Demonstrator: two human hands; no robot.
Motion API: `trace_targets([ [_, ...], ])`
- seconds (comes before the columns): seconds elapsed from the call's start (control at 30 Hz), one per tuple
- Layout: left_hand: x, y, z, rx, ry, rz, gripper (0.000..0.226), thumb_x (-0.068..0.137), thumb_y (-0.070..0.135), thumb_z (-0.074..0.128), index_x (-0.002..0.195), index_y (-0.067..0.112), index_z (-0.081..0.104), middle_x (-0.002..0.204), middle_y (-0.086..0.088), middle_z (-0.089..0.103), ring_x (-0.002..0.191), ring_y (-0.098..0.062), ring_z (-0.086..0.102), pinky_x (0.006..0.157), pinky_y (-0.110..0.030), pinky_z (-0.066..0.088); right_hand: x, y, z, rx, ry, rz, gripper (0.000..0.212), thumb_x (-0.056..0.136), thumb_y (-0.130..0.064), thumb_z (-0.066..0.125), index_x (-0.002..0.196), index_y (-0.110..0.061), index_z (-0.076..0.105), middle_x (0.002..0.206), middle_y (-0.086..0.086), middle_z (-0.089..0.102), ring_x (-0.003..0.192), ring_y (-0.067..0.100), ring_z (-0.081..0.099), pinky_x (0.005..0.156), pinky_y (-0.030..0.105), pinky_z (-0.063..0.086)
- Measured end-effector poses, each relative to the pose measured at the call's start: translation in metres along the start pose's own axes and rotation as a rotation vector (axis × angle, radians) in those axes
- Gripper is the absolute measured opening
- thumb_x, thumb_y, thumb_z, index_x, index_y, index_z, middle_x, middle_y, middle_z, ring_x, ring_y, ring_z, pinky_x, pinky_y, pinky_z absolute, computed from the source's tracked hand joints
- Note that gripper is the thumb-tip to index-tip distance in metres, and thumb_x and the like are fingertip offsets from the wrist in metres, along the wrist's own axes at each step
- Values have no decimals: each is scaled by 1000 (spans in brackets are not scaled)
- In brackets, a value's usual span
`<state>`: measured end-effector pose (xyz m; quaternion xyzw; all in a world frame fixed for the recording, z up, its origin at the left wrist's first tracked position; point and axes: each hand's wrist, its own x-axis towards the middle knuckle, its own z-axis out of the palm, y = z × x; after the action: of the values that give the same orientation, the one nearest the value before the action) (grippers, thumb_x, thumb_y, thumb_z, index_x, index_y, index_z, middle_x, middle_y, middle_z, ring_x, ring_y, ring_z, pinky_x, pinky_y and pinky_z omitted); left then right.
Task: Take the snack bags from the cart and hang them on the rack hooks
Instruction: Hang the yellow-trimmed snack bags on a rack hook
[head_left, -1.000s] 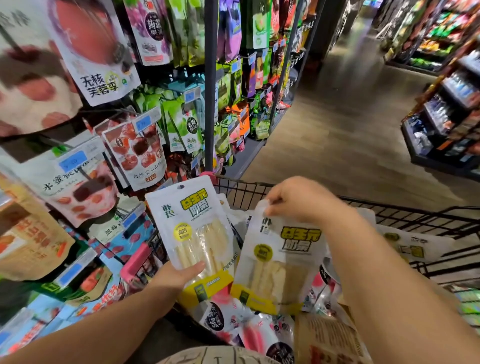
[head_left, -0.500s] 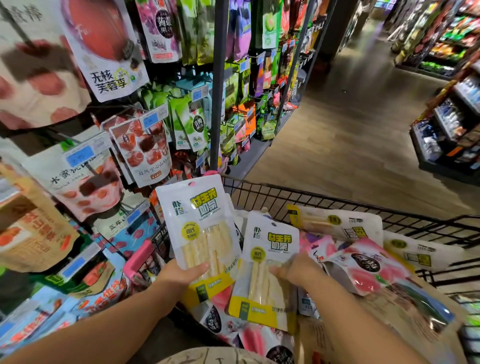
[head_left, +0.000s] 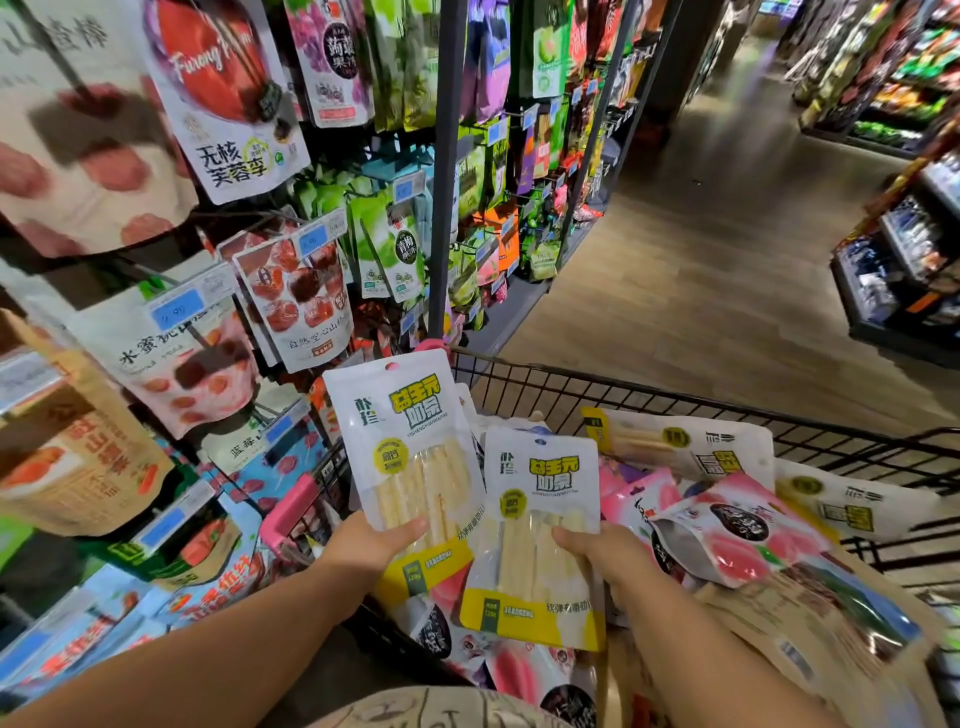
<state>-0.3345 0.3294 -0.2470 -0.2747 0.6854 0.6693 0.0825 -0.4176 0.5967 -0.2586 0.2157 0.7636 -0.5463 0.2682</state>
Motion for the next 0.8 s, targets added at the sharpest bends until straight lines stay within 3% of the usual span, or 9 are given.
trace_targets([
  [0.1,-1,0,1,-20,3,5,32,82,23,75,113,16,66,104,-4,71,94,-22,67,84,-34,50,-4,-7,0,226,-48,-12,24,86,-5,70,109,-7,64,101,15,72,96,33,67,93,52,52],
  [0.23,-3,2,1,-63,5,8,30,83,21,74,112,17,65,100,-2,71,91,-19,67,78,-30,49,-8,-22,-3,314,-51,-117,31,89,-5,66,120,-8,61,110,14,71,103,31,66,97,49,49],
  [0.37,-8,6,-4,-100,-9,32,25,82,22,74,106,24,67,104,-1,73,94,-19,69,85,-34,51,-27,-53,-1,401,-113,-229,22,91,-4,61,111,-12,64,101,10,75,91,27,70,81,44,57],
  [0.47,-21,20,-13,-139,-44,83,18,84,19,72,97,30,66,92,12,74,87,-7,69,78,-26,51,-42,-77,16,355,-207,-305,21,91,-4,61,112,-8,65,104,14,74,92,29,72,81,45,58],
  [0.57,-37,36,-32,-154,-43,129,23,81,26,75,103,29,67,95,14,74,92,-5,69,87,-28,51,-50,-100,42,252,-255,-369,25,87,-7,68,111,-10,67,106,14,74,99,33,70,93,54,52],
  [0.63,-48,45,-49,-158,-4,148,37,76,37,78,109,27,66,102,11,74,99,-10,68,97,-34,48,-57,-118,64,198,-262,-403,25,85,-9,71,110,-12,68,103,11,75,95,31,71,87,49,55],
  [0.73,-63,56,-79,-167,72,175,35,77,40,77,109,29,67,104,11,73,101,-11,68,102,-41,45,-72,-145,101,93,-300,-510,22,83,-15,75,104,-14,70,98,11,75,83,25,71,67,35,53],
  [0.8,-77,62,-101,-143,128,186,41,69,52,78,106,36,68,103,15,73,103,-11,67,101,-40,45,-83,-162,128,1,-355,-583,27,76,-26,79,99,-16,70,96,14,75,80,25,70,67,41,55],
])
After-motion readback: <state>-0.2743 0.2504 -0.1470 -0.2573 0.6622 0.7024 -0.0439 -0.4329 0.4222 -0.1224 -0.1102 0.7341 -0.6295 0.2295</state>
